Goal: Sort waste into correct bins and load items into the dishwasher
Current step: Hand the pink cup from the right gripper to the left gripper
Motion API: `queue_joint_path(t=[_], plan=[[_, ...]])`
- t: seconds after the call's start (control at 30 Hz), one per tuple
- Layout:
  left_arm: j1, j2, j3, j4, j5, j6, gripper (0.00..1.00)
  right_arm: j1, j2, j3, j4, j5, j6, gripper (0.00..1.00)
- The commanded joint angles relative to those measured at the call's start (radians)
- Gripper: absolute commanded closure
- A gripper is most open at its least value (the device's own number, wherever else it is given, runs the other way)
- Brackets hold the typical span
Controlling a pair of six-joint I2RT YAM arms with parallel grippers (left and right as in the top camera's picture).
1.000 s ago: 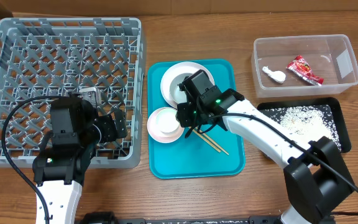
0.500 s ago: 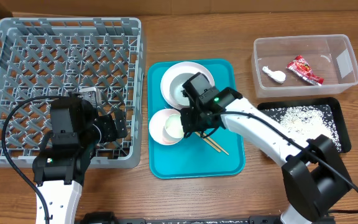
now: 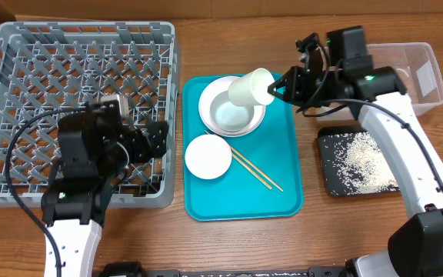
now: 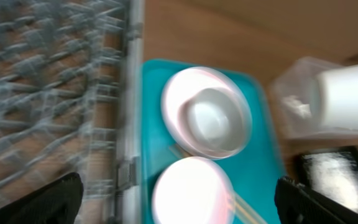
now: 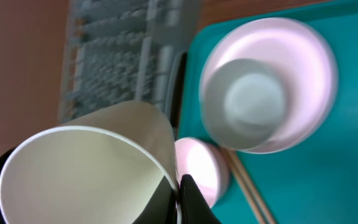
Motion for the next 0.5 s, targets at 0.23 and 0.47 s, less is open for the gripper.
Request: queue_joint_path(t=[0.23, 0.47], plan=[[-0.007, 0.192, 0.024, 0.491, 0.712, -0.374, 0.00, 0.008, -0.005, 0.013, 0.140, -0.617, -0.111, 0.96], [-0.017, 0.316, 0.024, 0.919, 0.982, -0.631, 0.00, 0.008, -0.005, 0.013, 0.169, -0.616, -0.110, 0.96]])
